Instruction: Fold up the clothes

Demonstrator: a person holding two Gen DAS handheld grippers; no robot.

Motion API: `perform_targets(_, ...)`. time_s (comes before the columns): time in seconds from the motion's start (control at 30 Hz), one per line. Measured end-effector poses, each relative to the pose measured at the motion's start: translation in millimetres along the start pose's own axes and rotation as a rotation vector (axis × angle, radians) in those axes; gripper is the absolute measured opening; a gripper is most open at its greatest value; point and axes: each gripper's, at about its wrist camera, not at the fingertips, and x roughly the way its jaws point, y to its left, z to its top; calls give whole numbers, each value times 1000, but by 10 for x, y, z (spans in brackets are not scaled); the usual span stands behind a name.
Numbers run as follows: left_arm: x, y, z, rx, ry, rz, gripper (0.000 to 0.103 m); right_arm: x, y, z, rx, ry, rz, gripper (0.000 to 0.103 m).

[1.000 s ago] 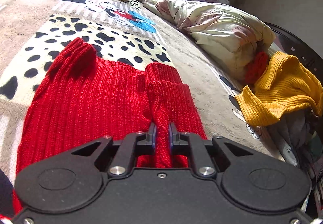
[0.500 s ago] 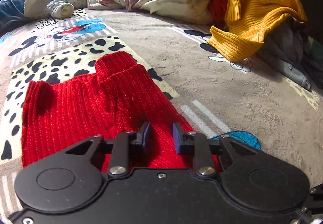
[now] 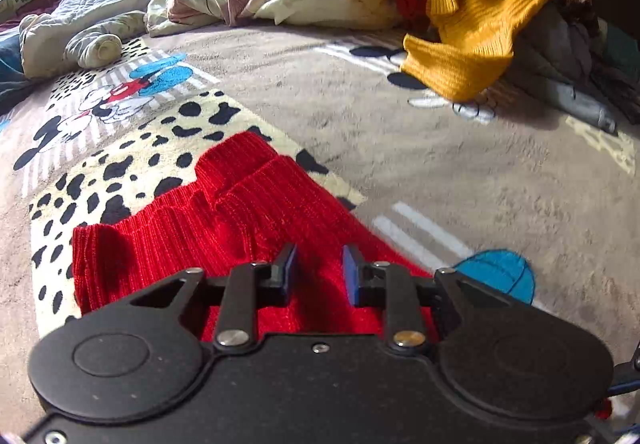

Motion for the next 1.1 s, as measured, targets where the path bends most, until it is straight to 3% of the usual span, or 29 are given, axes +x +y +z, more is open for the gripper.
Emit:
perform_targets(0.03,-10,-23,-33,11,2,9,22,89,-28,-47,6,31,13,26)
perform_targets(0.1,-82,-64,-96,24,-11,17,22,29,-1,-71,-10,12,9,27)
perform_targets(0.13,-333,-68,-117,-10,-94,-15,22,-28,22,-74,-22,-9,1,26)
perform_targets(0.23,-738,-130,-313,-55,-164,-55,22,-52,26,-111,-20,-12,-18,27)
perform_targets(0.33,-543,-285,-612,-15,-55,-20,22,30,22,-171,-9,-1,-20,31)
perform_targets(0.4,-331,-421,-812,69,-52,23,22,29,89,-187,-30,1,-32,33)
perform_targets(0.57,-762,-406,-600,28,-115,61,23,-148,176,-129,-67,-1,-66,33)
perform_targets(0.63,-906,-434,-635,-8,-150,39,23,-229,194,-126,-87,-31,-79,33)
perform_targets(0.8,-468,-545,-880,42,-56,30,22,-93,251,-164,-168,56,-75,40)
perform_targets(0.87,-649,-414,-761,-35,-77,1,23,-179,283,-89,-188,56,-79,40)
perform_targets(1.0,-1286,-136,-845,-218,-227,39,23,-378,342,-5,-218,-5,-109,40)
perform_targets(1.03,-1402,-55,-934,-286,-247,53,24,-379,368,20,-238,-15,-113,40)
perform_targets(1.1,-1632,108,-1112,-422,-287,80,38,-320,405,99,-261,-20,-120,40)
